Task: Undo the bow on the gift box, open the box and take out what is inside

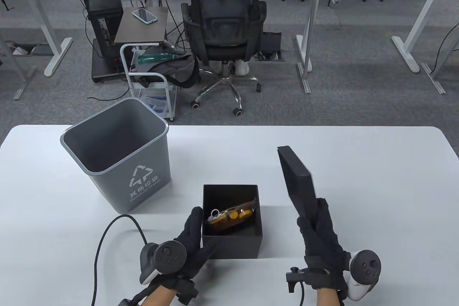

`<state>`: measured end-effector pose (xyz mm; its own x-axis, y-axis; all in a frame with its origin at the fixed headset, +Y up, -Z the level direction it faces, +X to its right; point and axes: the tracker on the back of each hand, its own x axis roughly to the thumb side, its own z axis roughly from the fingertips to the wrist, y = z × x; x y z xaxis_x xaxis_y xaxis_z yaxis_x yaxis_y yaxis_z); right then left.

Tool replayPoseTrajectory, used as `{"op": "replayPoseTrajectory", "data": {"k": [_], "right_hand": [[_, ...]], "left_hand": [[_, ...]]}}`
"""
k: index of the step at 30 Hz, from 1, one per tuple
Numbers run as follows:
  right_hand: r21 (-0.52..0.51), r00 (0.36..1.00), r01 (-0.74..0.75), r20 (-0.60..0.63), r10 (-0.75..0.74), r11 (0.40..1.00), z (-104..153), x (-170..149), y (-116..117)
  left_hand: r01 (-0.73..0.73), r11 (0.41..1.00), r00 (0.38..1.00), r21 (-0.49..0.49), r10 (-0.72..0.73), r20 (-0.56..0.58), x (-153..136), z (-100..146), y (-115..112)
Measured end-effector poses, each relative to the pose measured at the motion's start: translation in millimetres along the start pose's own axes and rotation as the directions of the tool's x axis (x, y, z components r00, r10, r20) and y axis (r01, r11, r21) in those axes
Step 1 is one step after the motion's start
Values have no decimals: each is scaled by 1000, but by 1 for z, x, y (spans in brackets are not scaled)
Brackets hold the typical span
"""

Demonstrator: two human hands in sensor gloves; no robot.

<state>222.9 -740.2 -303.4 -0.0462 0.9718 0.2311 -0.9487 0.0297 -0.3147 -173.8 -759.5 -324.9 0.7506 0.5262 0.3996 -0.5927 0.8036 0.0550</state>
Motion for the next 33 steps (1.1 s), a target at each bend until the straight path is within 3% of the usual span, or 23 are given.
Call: {"op": "replayPoseTrajectory", "data": {"k": [3,8,11,15,19,23,25,27,28,29,31,32,33], "right_hand": [[-36,985,2,-174,-8,999,-3,-18,-7],[60,909,-121,-394,135,991,-8,-47,-12],[82,878,-128,-455,151,988,-9,-56,-14],[82,842,-300,-445,305,950,-11,-57,-15],[104,739,-564,-381,556,820,-13,-54,-10],[164,641,-684,-328,694,710,-14,-57,0],[186,620,-705,-308,722,684,-13,-56,5],[172,551,-774,-290,782,609,-11,-45,11],[121,524,-824,-209,826,553,-10,-30,15],[60,536,-836,-125,835,546,-8,-13,20],[-74,586,-795,158,794,602,2,29,38],[-82,581,-781,270,768,619,6,44,48],[-96,536,-786,389,750,611,13,64,66]], "left_hand": [[-22,1000,1000,2,22,-6,-1,0,0],[-70,997,997,9,70,-21,-3,0,-1],[-92,996,995,11,92,-28,-6,-1,-1],[-128,992,991,18,129,-35,-7,-1,-2],[-166,986,985,24,167,-50,-10,-1,-3],[-210,978,974,15,210,-80,-14,-2,-5],[-242,970,965,1,240,-106,-15,-2,-5],[-260,965,959,-14,257,-124,-16,-2,-5],[-258,966,958,-19,254,-131,-17,-3,-5],[-257,966,958,-18,252,-137,-16,-3,-5],[-252,967,958,-27,246,-149,-16,-3,-4],[-248,968,959,-29,241,-152,-15,-3,-4],[-228,973,963,-30,221,-152,-15,-3,-3]]}}
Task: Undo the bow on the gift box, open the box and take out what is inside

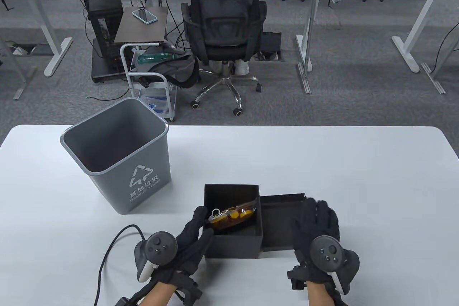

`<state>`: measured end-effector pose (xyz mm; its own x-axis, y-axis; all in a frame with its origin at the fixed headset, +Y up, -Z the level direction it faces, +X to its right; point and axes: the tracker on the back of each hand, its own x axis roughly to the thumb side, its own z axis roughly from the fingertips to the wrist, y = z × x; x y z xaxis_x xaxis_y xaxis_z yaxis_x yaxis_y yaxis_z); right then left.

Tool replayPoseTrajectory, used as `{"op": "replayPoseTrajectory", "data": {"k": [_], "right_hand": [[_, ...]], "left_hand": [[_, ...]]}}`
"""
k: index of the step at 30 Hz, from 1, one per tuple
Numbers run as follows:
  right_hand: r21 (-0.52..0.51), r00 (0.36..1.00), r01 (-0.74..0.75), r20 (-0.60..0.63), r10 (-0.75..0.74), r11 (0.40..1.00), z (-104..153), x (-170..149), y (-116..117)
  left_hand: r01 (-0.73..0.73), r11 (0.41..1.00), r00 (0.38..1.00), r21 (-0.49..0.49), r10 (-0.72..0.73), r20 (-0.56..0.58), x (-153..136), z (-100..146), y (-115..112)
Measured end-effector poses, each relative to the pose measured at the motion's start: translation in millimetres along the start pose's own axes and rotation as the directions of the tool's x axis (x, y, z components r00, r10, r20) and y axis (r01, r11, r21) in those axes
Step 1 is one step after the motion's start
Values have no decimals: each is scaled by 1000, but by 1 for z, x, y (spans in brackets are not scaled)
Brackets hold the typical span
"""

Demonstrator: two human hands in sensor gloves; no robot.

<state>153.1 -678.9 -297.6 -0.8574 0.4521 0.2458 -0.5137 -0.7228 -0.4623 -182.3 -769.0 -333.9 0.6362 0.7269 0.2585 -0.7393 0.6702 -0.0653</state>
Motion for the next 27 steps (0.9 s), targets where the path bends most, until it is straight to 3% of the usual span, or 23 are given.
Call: {"op": "replayPoseTrajectory", "data": {"k": [2,3,4,6,7,11,13,14,16,21,23,27], "right_hand": [[107,977,-129,183,108,986,-12,44,2],[204,947,-239,267,181,949,-20,68,11],[237,918,-320,319,237,917,-25,82,18],[294,830,-482,456,322,825,-39,109,41],[350,781,-563,522,344,748,-46,123,58],[416,643,-750,643,417,515,-71,141,103],[463,603,-797,659,450,388,-81,141,117],[484,602,-799,654,459,358,-84,141,122],[532,624,-782,658,422,326,-88,137,134],[573,660,-751,664,352,329,-84,131,152],[612,676,-736,645,355,288,-84,129,157],[587,650,-759,653,390,283,-82,130,158]], "left_hand": [[39,999,999,6,-39,10,0,0,1],[40,999,999,4,-40,12,0,-1,0],[31,1000,999,1,-31,9,0,-1,0],[-18,1000,1000,-16,18,-6,-2,-1,-2],[-33,999,999,-24,33,-12,-2,-1,-3],[-22,1000,1000,-21,22,-11,-1,-1,-3],[-24,1000,1000,-20,24,-14,-1,-1,-3],[-26,999,1000,-22,26,-17,-1,-1,-3],[-29,999,999,-27,28,-20,-1,-1,-2],[-16,1000,1000,-24,16,-17,0,-1,-2],[-19,1000,1000,-20,18,-16,0,-1,-3],[3,1000,1000,-16,-3,-15,1,0,-2]]}}
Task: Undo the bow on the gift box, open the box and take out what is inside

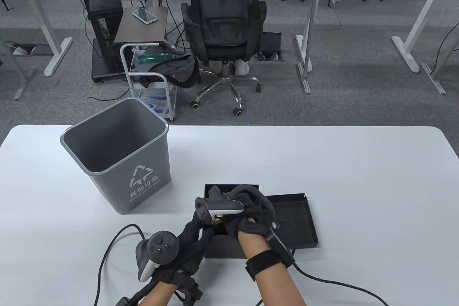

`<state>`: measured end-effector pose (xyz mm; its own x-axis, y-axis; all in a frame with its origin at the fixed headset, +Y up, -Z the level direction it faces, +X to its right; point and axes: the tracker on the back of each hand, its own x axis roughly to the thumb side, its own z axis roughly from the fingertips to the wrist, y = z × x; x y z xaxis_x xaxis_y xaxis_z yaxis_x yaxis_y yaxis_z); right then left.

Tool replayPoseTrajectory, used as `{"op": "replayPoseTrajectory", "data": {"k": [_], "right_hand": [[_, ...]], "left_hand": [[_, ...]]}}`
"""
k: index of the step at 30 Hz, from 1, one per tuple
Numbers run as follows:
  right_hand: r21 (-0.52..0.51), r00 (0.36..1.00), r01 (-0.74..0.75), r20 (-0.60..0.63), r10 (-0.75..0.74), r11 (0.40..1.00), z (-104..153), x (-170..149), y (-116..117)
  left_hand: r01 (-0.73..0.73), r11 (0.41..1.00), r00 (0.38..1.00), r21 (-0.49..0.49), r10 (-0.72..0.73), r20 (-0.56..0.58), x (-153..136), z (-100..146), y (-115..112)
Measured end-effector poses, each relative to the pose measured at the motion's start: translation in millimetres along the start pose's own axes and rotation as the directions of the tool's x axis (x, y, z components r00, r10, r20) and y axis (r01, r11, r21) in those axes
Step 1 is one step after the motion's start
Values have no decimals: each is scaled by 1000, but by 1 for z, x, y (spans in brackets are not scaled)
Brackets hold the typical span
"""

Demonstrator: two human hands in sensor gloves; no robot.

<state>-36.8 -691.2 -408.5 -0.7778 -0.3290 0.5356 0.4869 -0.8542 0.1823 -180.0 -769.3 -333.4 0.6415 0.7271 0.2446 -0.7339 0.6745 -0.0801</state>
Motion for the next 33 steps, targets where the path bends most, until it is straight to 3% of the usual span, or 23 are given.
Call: {"op": "replayPoseTrajectory", "data": {"k": [3,7,15,20,24,26,28,33], "right_hand": [[-7,996,-86,-16,85,996,1,7,1],[-48,998,-70,-5,69,996,7,6,-1],[-317,999,-11,-48,-4,949,46,-15,-28],[-448,987,130,-24,-157,885,95,-43,-62],[-603,941,267,-4,-338,752,158,-77,-85],[-665,895,313,-32,-445,678,184,-100,-85],[-692,859,318,-80,-506,649,202,-118,-77],[-728,735,273,-264,-624,629,222,-163,-34]], "left_hand": [[-6,1000,1000,-1,6,-3,1,1,0],[-1,1000,1000,1,1,-4,1,1,0],[-2,1000,1000,-1,2,-6,3,1,2],[-4,1000,1000,-1,4,-6,3,2,2],[-2,1000,1000,-2,2,-4,4,2,3],[-1,1000,1000,-3,1,-4,4,2,3],[0,1000,1000,-3,0,-4,5,2,3],[3,1000,1000,-4,-3,-5,6,2,4]]}}
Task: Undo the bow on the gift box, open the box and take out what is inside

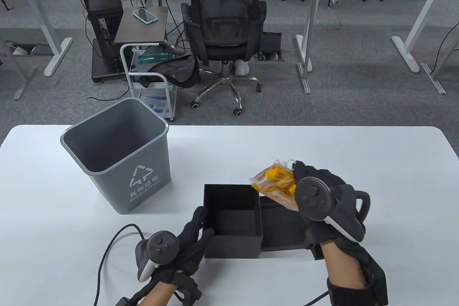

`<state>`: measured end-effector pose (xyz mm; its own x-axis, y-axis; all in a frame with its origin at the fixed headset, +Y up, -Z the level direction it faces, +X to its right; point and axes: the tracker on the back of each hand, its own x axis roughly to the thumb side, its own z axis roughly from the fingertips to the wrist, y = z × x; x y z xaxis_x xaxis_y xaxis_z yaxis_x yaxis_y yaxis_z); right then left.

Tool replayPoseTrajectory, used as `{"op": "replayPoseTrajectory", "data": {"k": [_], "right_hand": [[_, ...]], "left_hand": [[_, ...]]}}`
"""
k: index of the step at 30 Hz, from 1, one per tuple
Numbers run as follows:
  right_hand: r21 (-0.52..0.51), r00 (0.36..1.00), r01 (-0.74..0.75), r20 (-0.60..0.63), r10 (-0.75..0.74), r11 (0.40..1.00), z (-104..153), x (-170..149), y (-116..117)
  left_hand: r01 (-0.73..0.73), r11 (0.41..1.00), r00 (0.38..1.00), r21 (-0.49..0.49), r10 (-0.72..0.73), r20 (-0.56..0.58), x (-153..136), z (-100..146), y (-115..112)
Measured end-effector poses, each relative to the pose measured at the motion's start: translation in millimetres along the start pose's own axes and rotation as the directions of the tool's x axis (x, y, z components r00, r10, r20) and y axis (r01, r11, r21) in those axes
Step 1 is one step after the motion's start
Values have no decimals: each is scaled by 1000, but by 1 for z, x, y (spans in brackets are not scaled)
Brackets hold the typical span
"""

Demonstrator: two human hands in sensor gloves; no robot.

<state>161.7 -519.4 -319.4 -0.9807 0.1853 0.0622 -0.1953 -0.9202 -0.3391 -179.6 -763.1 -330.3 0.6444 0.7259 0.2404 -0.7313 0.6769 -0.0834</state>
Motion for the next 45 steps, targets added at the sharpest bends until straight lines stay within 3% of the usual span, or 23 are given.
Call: {"op": "replayPoseTrajectory", "data": {"k": [4,8,13,19,29,33,36,41,43,45], "right_hand": [[-38,969,37,-242,-45,999,2,-66,33],[34,893,140,-437,-111,990,5,-130,81],[115,820,244,-554,-141,963,7,-180,137],[174,756,360,-629,-178,916,9,-213,184],[152,666,479,-705,-244,865,16,-236,222],[169,666,483,-708,-235,859,19,-235,229],[170,710,422,-672,-208,891,21,-226,227],[223,808,167,-590,-4,960,21,-201,221],[183,870,93,-492,10,979,17,-180,206],[183,924,119,-380,-41,976,14,-161,196]], "left_hand": [[-1,1000,1000,-3,1,-3,1,0,0],[18,1000,1000,-4,-18,1,3,-1,2],[19,1000,1000,-10,-19,-6,6,0,3],[29,999,1000,-16,-29,-10,8,0,4],[31,999,999,-17,-32,-11,9,1,4],[30,999,999,-15,-30,-12,9,1,4],[25,1000,1000,-17,-25,-13,9,1,5],[18,1000,1000,-20,-18,-14,9,2,5],[13,1000,1000,-21,-14,-16,9,2,5],[10,1000,1000,-23,-11,-16,9,2,5]]}}
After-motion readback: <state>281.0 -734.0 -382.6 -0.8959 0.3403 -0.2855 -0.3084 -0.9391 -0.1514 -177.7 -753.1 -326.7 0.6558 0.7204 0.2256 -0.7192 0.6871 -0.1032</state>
